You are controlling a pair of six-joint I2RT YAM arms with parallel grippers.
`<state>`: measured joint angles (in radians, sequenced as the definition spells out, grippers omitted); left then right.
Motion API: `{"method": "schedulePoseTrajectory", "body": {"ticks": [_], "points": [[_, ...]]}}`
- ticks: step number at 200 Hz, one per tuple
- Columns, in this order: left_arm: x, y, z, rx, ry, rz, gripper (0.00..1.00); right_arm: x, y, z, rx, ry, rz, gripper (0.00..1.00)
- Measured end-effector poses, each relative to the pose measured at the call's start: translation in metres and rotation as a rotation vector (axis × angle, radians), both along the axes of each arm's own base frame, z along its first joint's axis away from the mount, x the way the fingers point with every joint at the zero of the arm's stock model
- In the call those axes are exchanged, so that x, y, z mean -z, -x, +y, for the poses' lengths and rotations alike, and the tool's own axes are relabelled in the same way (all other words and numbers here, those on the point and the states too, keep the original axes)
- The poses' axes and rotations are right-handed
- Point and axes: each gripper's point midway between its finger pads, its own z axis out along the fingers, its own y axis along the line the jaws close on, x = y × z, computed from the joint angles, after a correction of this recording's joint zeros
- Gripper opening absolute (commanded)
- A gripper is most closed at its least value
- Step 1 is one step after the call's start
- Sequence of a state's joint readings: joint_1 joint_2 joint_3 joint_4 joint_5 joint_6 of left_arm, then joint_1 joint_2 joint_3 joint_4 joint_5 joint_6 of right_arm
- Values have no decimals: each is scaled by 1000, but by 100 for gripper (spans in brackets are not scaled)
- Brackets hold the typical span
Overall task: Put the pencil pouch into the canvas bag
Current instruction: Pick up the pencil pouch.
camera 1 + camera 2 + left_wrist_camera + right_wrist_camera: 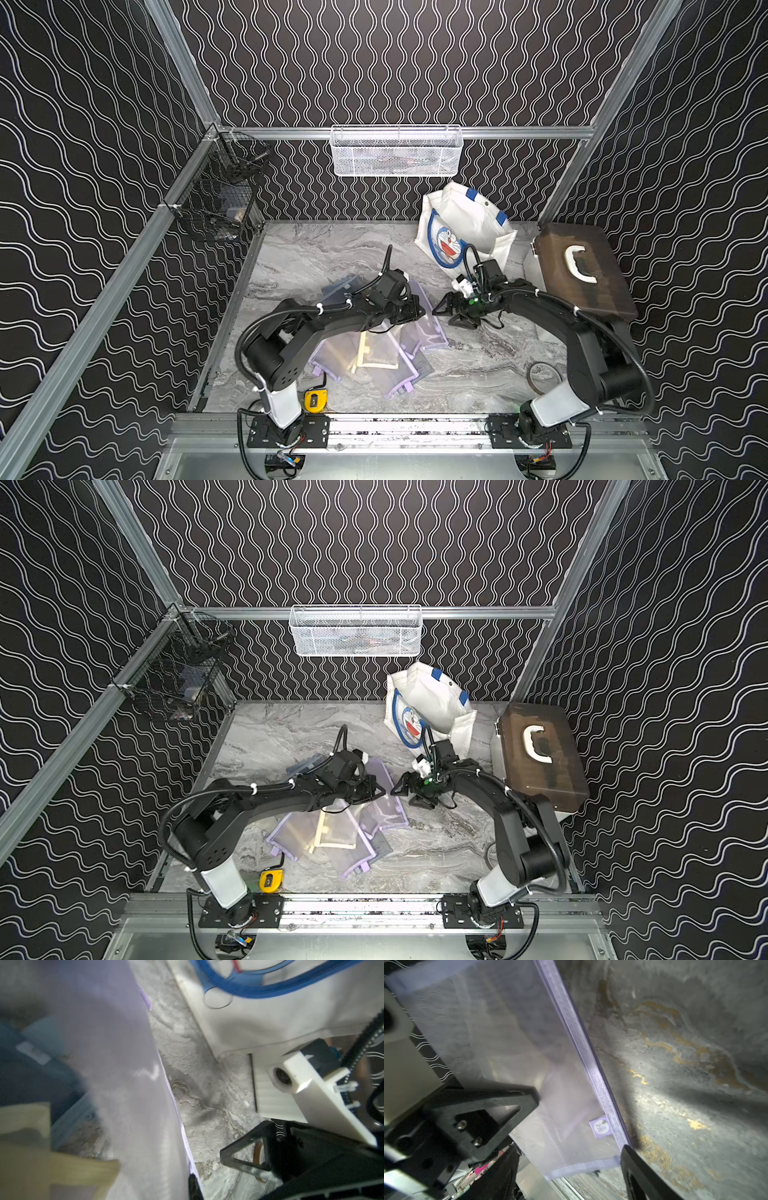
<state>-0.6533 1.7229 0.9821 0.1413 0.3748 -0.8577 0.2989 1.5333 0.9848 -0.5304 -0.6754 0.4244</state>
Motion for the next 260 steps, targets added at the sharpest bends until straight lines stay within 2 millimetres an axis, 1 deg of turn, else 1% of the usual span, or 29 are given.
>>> {"method": "schedulePoseTrajectory", "body": {"ticks": [18,36,47,58,65,78,92,106,132,152,184,209,230,239,241,260], "points": [[-28,6,8,35,34,-75,0,-43,-5,1,0,-23,-87,84],[-57,13,15,68,87,-149,0,-80,-10,3,2,-49,-153,85],[-80,17,16,100,132,-209,0,-105,-16,5,3,-72,-207,86],[-106,22,14,135,179,-279,0,-125,-21,8,3,-97,-249,86],[-122,26,13,155,211,-319,0,-135,-24,9,-1,-111,-273,86],[-145,33,12,188,259,-377,0,-150,-26,14,-3,-148,-292,86],[-162,37,10,213,298,-420,0,-159,-28,19,-20,-186,-305,86],[-174,39,7,236,329,-452,0,-162,-30,24,-29,-228,-291,86],[-191,41,4,259,367,-482,0,-166,-27,33,-50,-315,-276,84],[-199,42,3,271,381,-497,0,-171,-21,39,-67,-387,-265,77],[-205,41,1,279,394,-514,0,-186,-13,44,-102,-469,-275,57],[-205,39,0,279,393,-512,0,-196,-10,46,-125,-507,-295,34],[-207,38,0,277,395,-518,0,-202,-10,49,-140,-532,-301,8],[-206,36,1,272,393,-516,0,-206,-10,49,-142,-539,-296,1],[-206,35,1,270,392,-516,0,-207,-11,49,-142,-539,-297,0],[-206,30,1,256,391,-514,0,-218,-12,49,-156,-532,-338,0]]}}
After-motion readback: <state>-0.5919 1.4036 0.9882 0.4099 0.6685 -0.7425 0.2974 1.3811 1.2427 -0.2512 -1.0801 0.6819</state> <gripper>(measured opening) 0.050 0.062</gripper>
